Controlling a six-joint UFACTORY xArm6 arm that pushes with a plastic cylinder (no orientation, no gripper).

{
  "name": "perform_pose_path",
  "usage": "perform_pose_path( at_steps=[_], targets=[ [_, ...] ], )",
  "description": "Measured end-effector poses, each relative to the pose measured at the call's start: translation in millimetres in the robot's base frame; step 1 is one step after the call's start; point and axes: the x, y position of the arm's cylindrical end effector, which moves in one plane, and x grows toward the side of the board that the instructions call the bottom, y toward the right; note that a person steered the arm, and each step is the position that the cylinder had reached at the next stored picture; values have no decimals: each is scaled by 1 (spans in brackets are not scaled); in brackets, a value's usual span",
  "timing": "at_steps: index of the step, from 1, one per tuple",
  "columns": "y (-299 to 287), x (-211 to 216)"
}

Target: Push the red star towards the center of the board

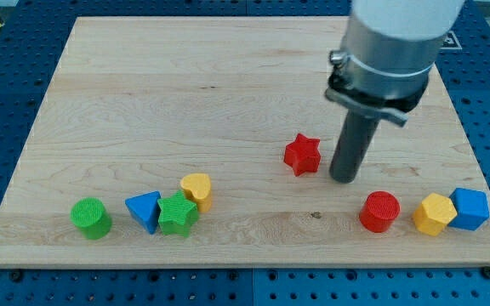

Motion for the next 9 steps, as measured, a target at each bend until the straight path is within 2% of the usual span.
perform_pose_path(
  at_steps=[1, 4, 7, 8, 9],
  targets=[
    [-14, -15],
    [-27, -2],
    [-112, -6],
    [-121, -8],
    [-131, -30]
  ],
)
